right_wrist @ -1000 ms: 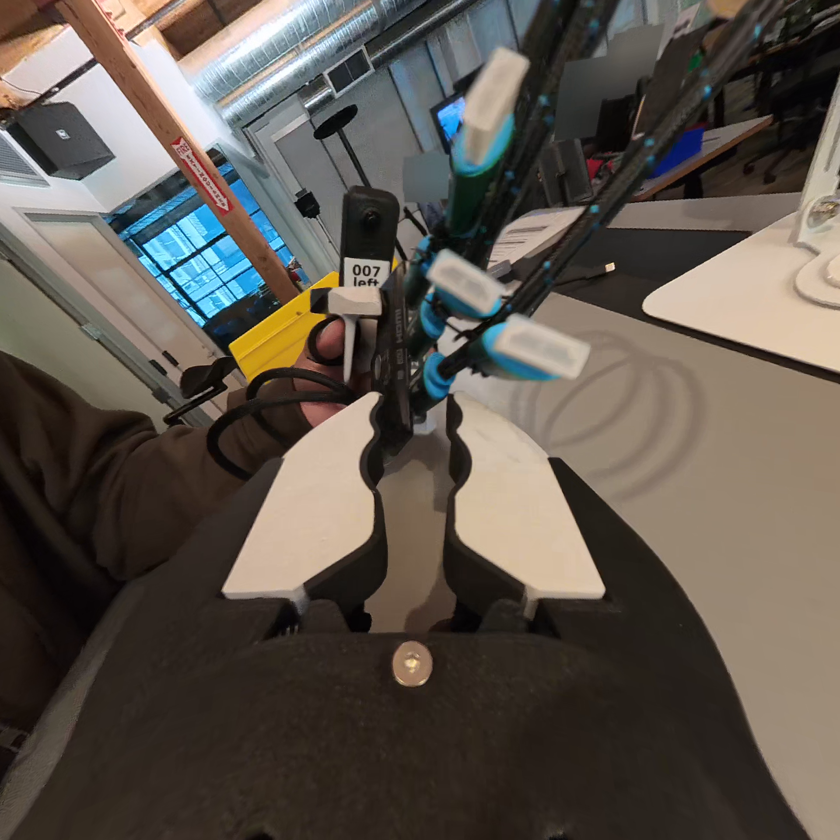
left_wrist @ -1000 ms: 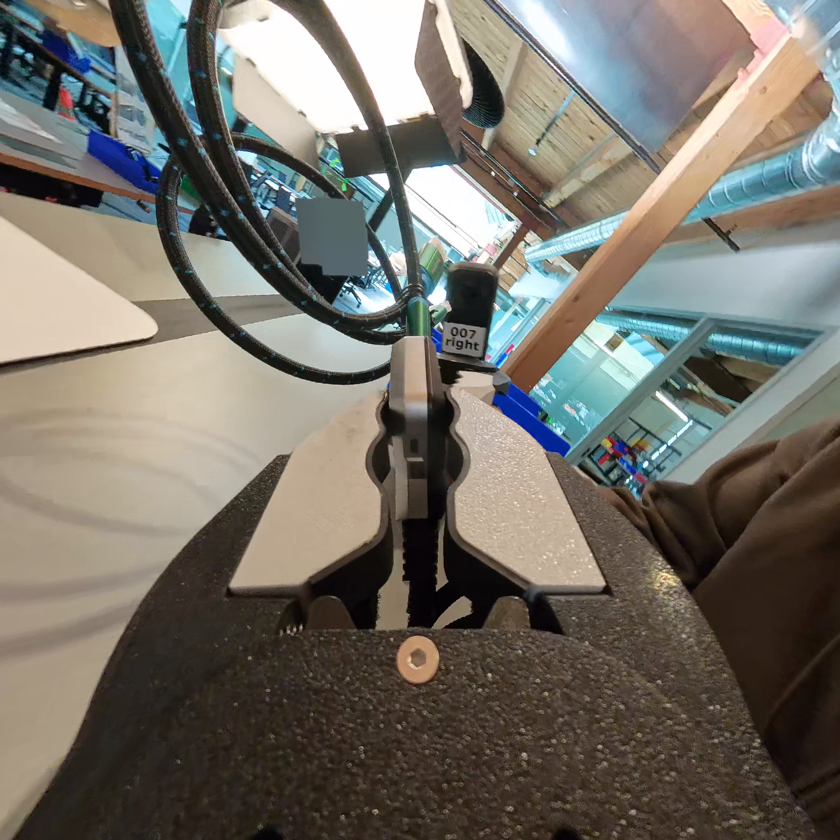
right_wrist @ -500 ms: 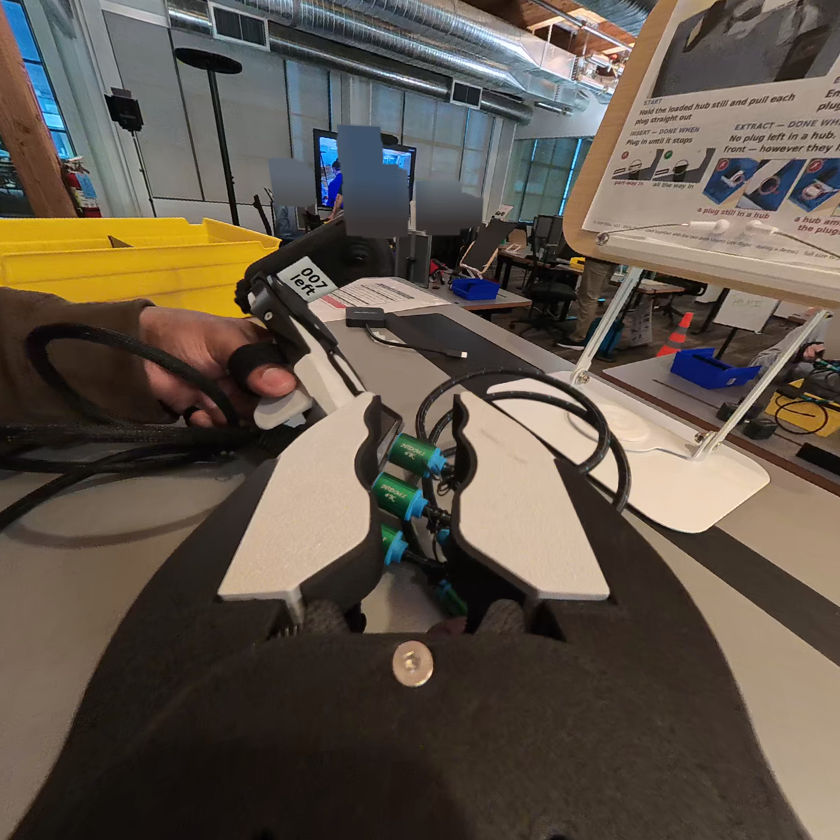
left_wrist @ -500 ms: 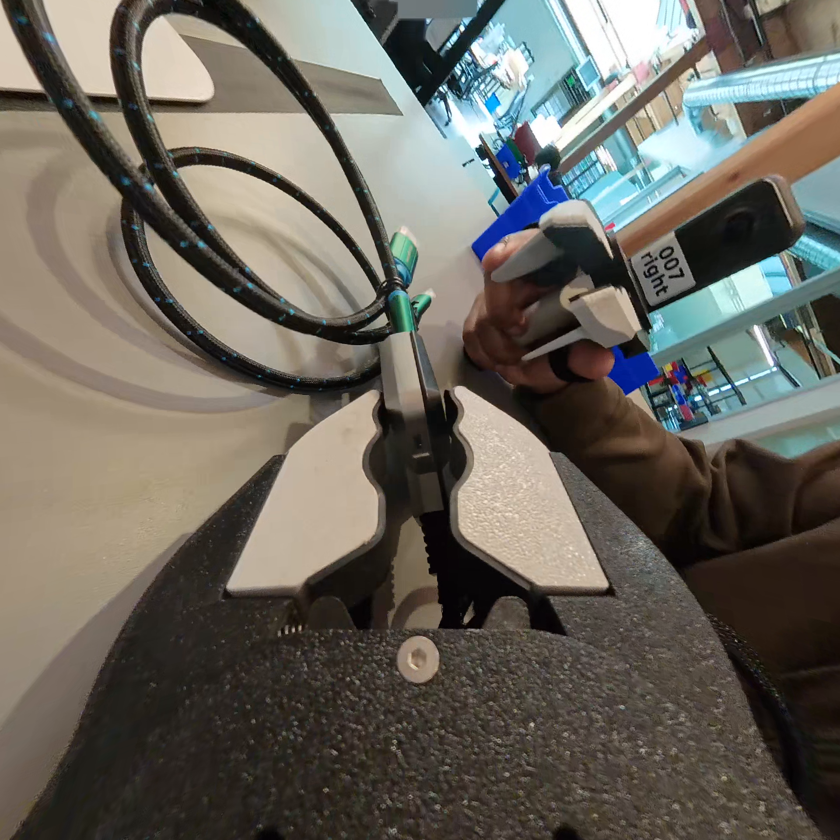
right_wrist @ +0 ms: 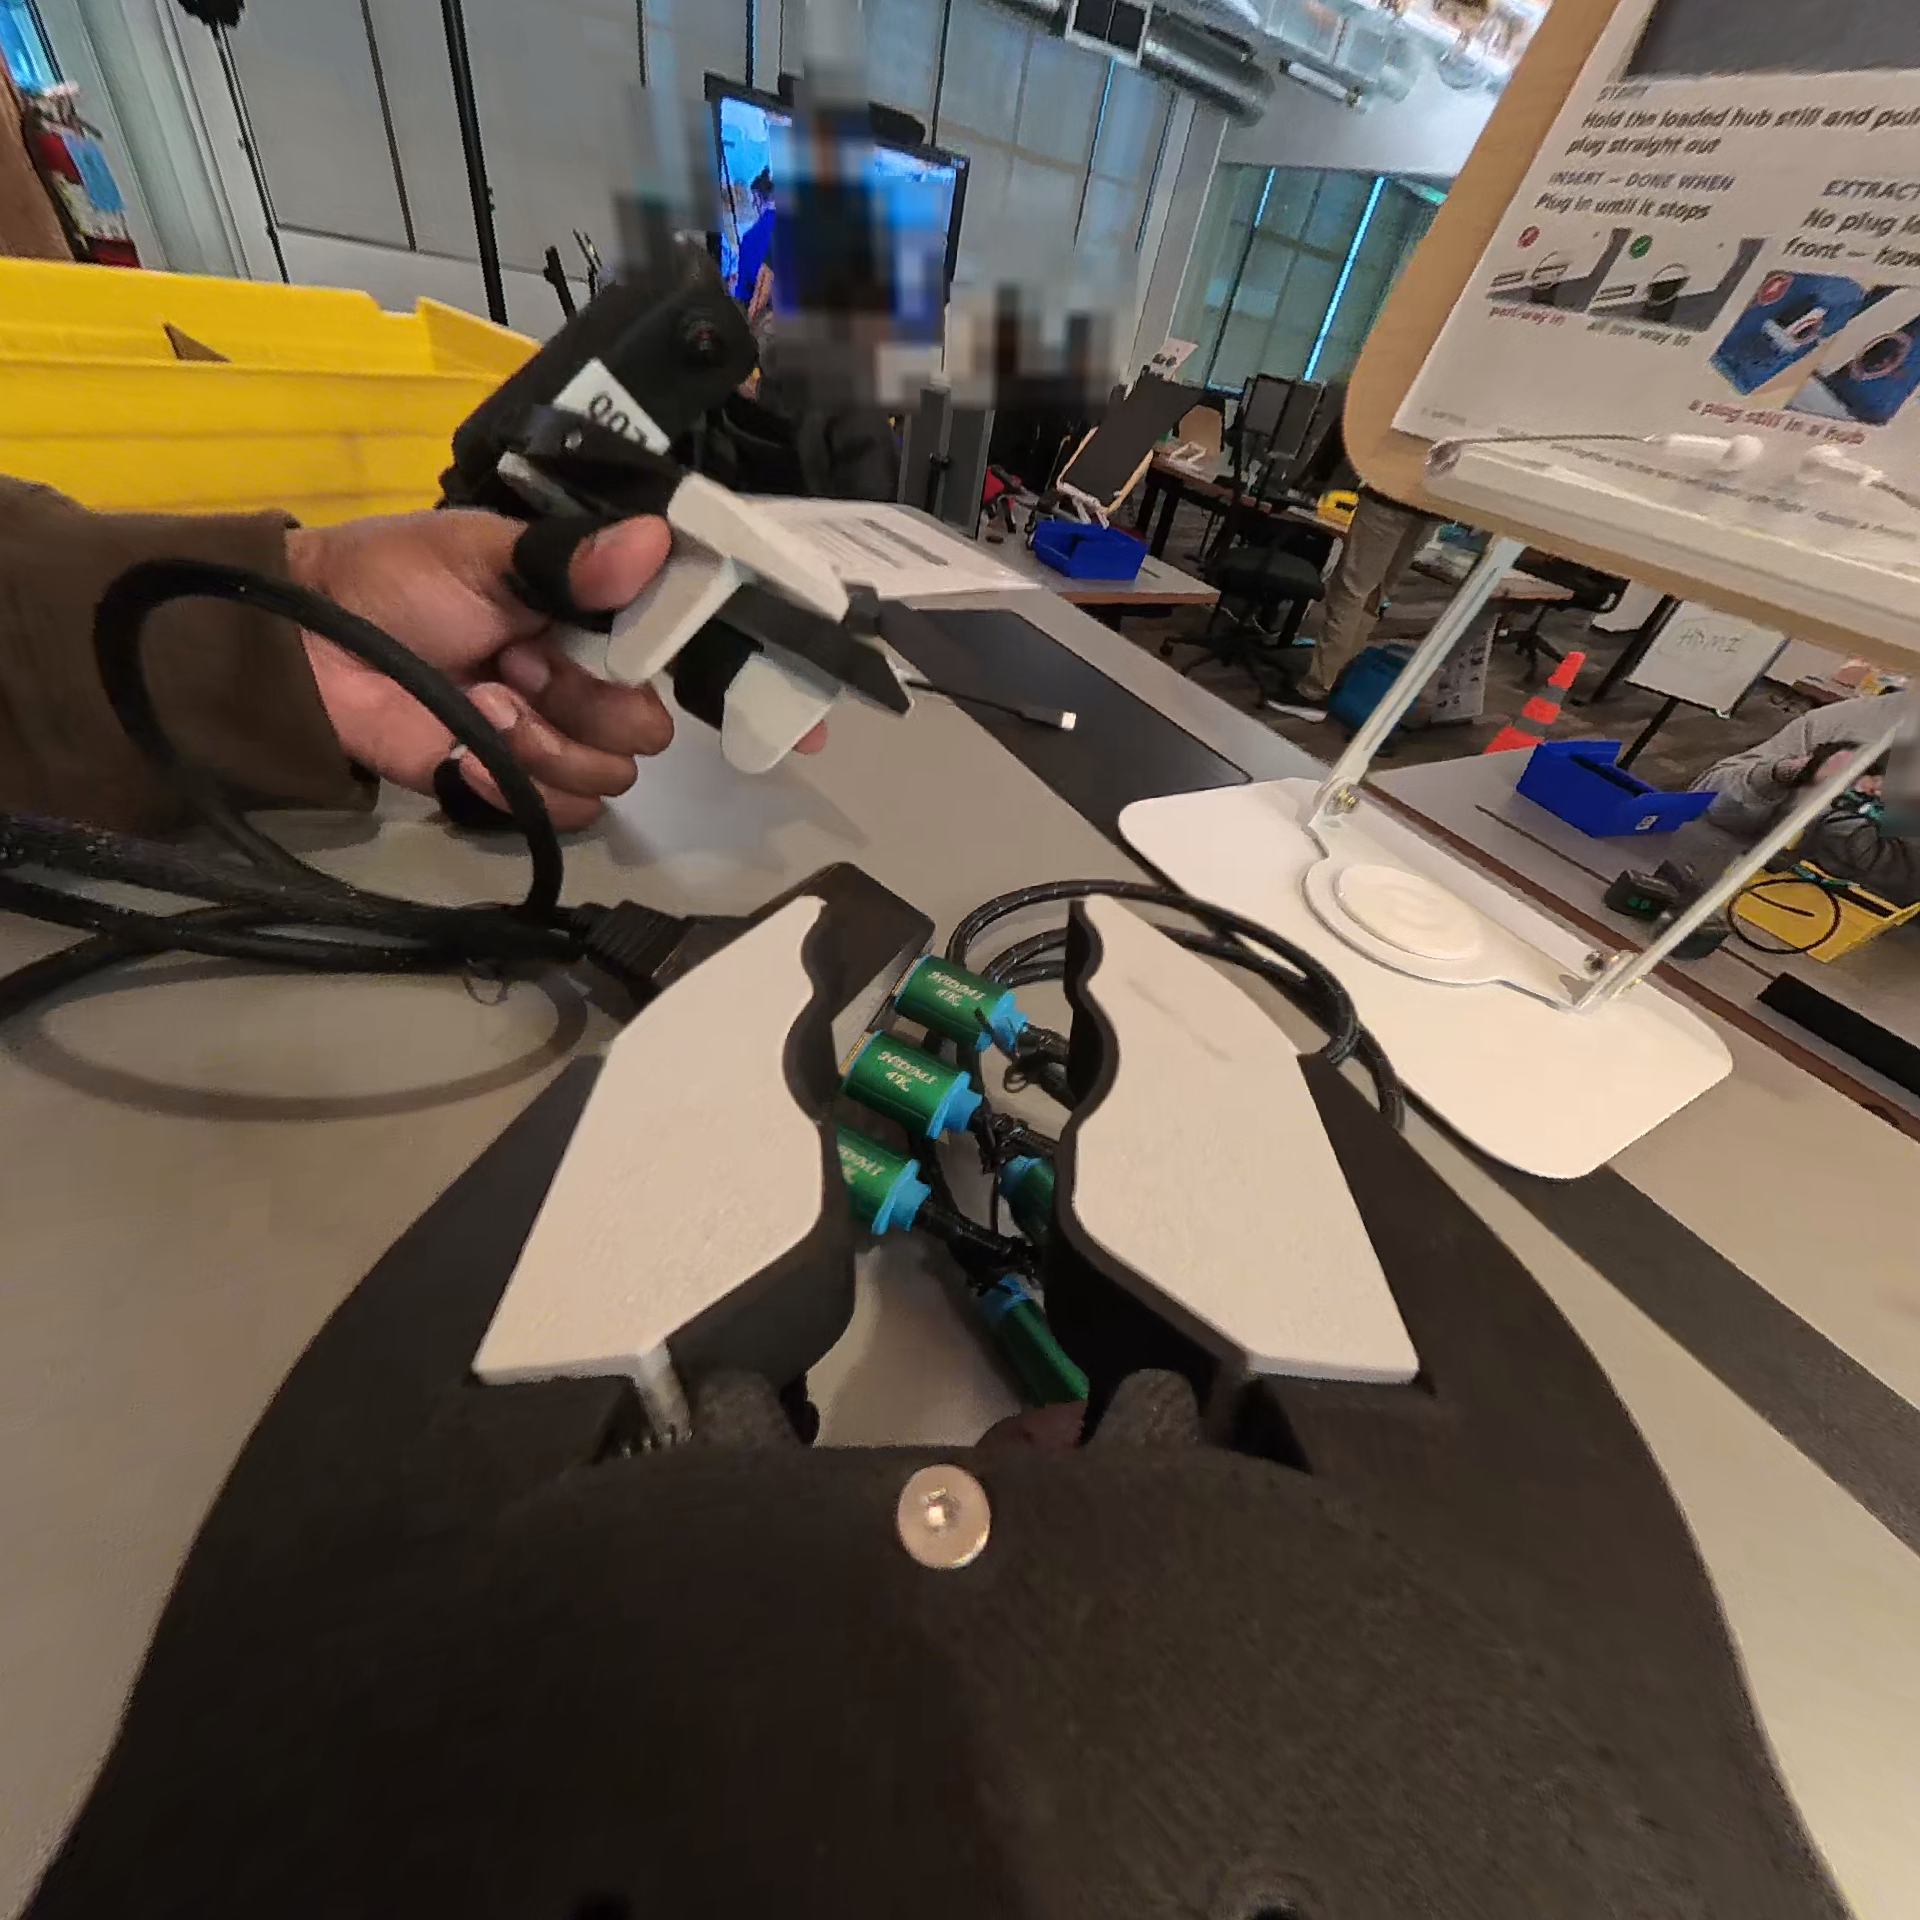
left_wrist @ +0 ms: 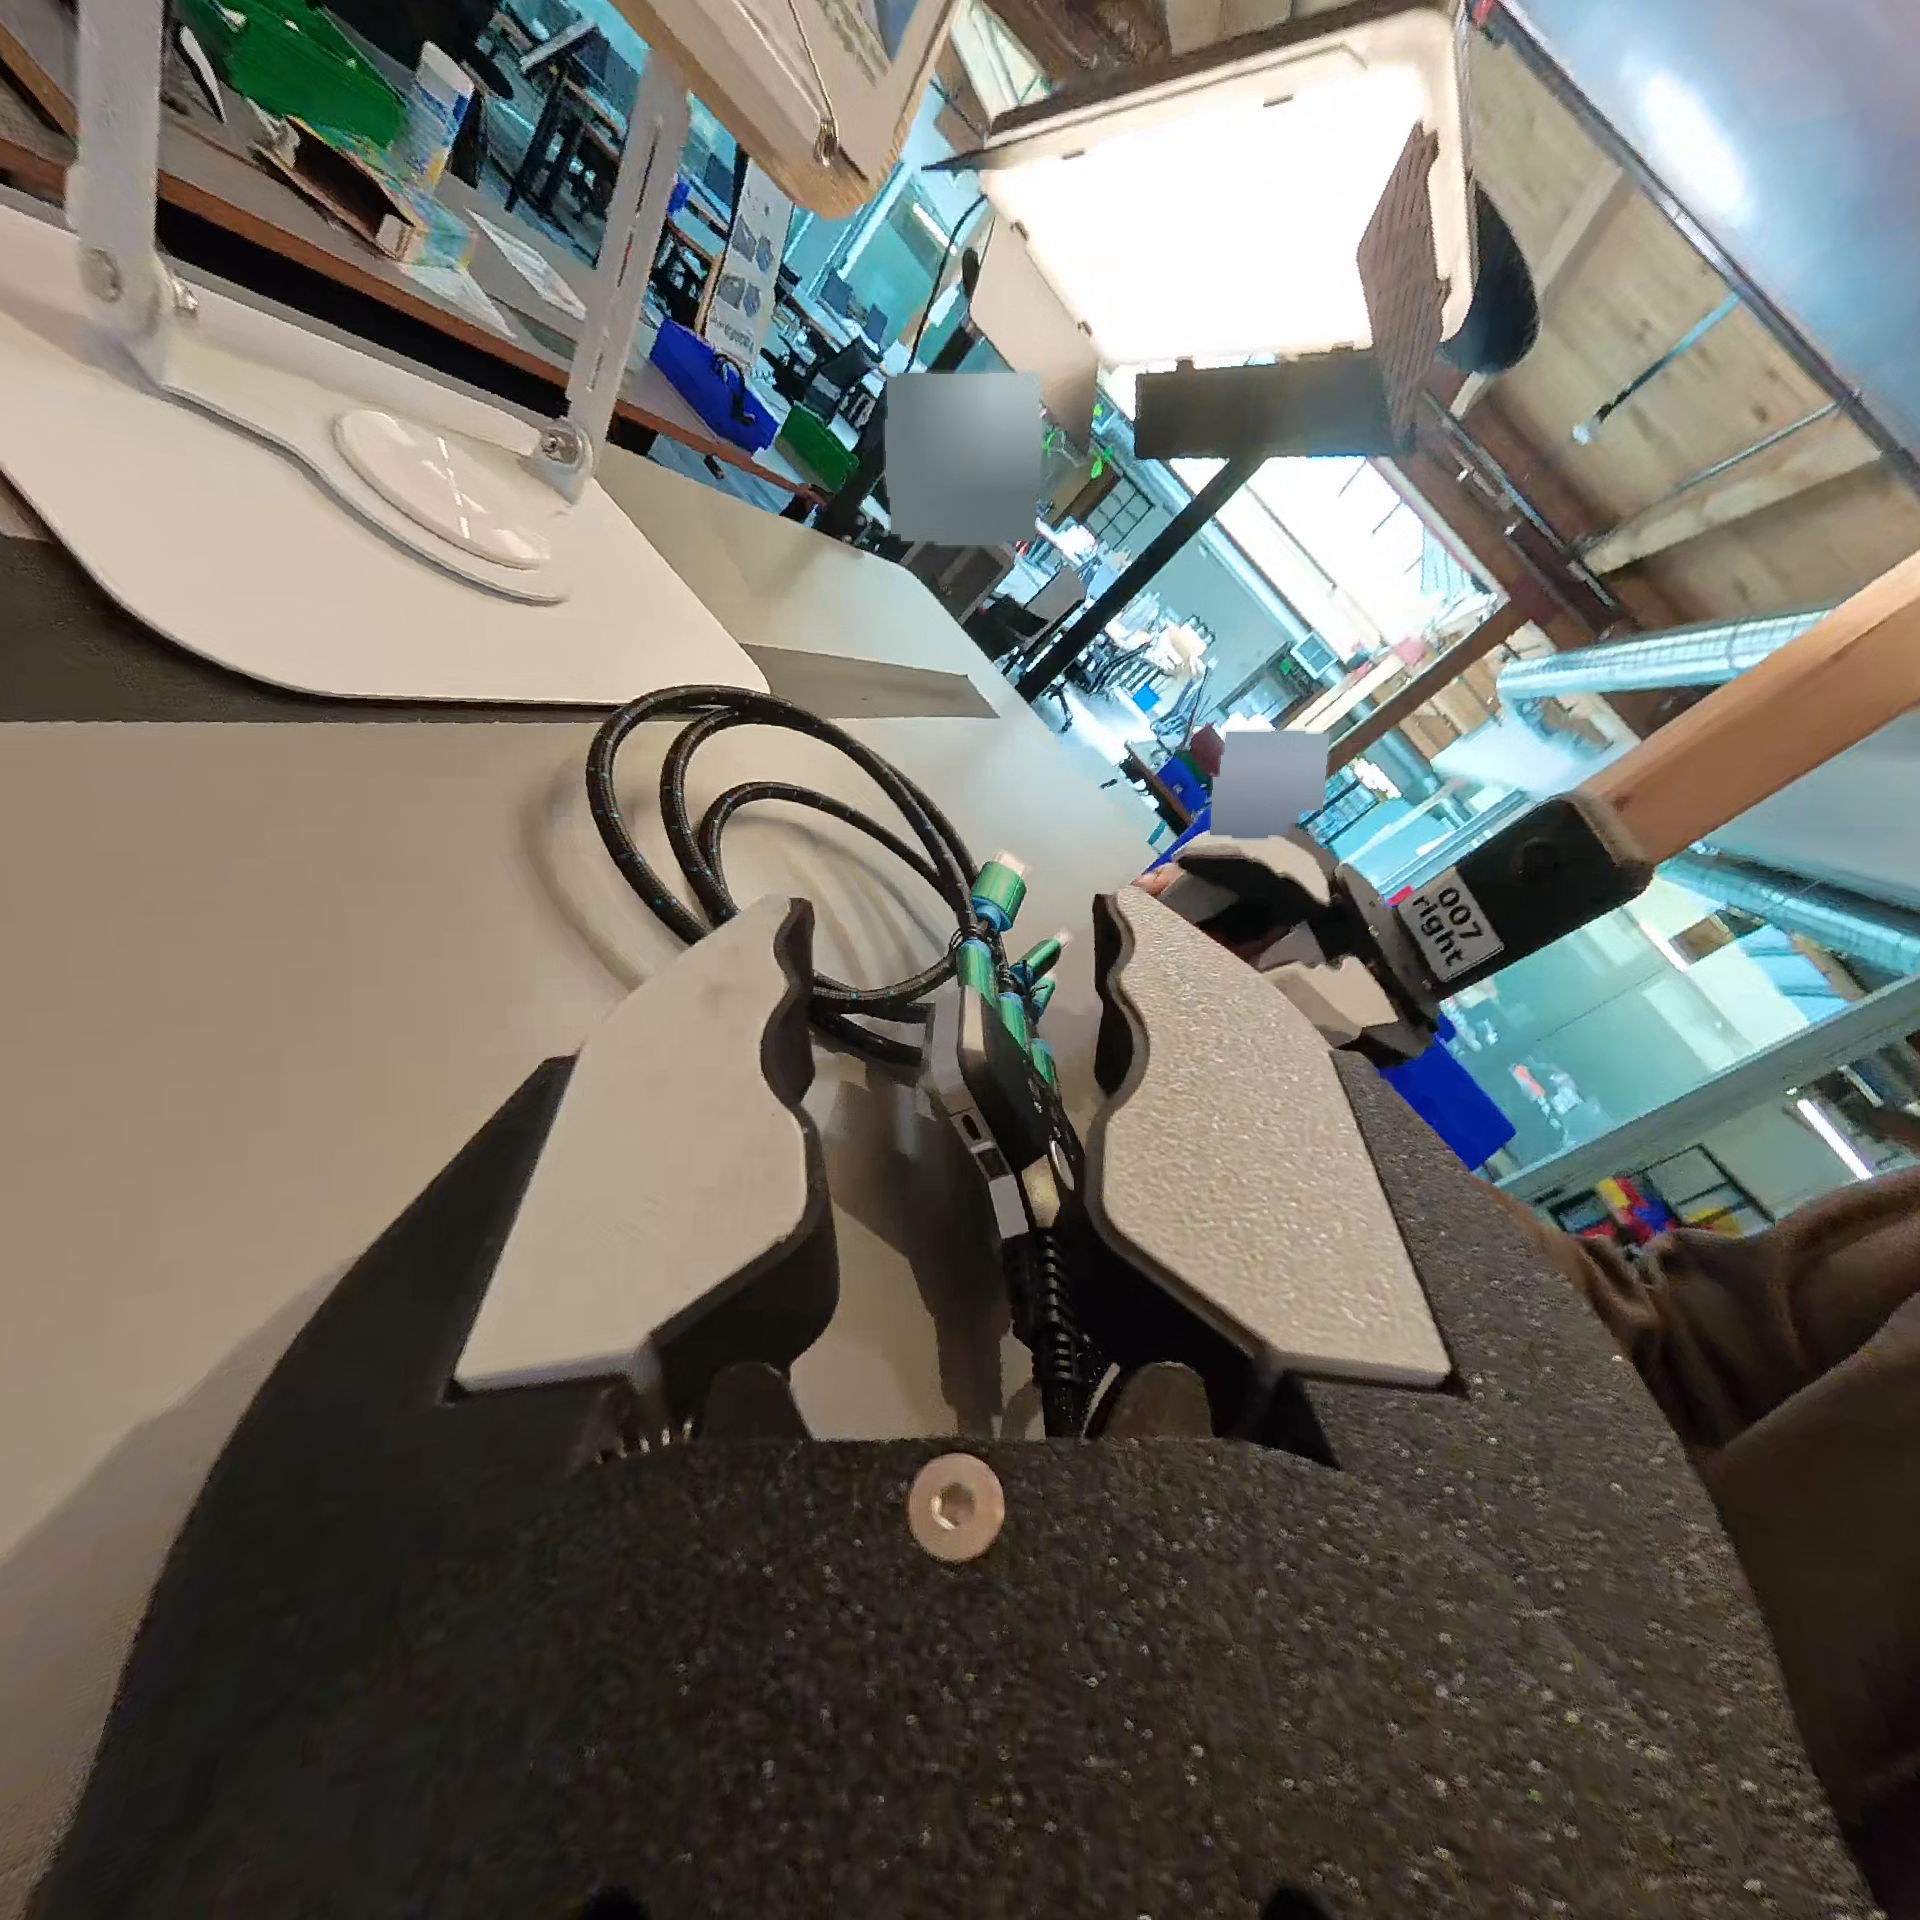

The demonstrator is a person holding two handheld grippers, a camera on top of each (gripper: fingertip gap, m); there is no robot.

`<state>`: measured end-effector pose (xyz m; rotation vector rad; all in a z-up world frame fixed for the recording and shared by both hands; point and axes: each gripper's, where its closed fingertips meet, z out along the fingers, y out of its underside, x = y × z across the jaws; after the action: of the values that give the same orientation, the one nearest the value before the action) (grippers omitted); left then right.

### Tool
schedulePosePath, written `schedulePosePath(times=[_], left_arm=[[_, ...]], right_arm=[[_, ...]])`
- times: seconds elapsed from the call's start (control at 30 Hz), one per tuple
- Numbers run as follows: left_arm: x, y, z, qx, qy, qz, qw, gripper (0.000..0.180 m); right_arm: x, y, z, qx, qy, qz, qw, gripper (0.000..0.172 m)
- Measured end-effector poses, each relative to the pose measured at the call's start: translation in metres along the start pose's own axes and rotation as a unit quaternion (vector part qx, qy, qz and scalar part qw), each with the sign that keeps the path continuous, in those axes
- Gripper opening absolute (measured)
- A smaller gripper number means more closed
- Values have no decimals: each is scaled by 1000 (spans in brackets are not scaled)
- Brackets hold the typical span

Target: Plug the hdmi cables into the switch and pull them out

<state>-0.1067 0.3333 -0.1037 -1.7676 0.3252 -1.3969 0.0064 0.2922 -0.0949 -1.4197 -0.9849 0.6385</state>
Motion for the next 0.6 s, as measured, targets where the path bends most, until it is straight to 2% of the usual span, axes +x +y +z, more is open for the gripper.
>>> schedulePosePath(times=[0.13, 0.3, 0.47, 0.6], left_arm=[[1, -3, -8, 14, 5, -4, 1000, 49], [1, -5, -18, 26, 3, 0, 1000, 47], [9, -4, -34, 48, 11, -7, 999, 46], [11, -4, -45, 60, 10, -11, 998, 46]], right_arm=[[-18, 22, 7, -91, -20, -42, 995, 61], [-48, 29, 21, -162, -46, -188, 968, 67], [-68, 45, 39, -256, -131, -330, 899, 78], [-78, 45, 55, -288, -200, -398, 848, 77]])
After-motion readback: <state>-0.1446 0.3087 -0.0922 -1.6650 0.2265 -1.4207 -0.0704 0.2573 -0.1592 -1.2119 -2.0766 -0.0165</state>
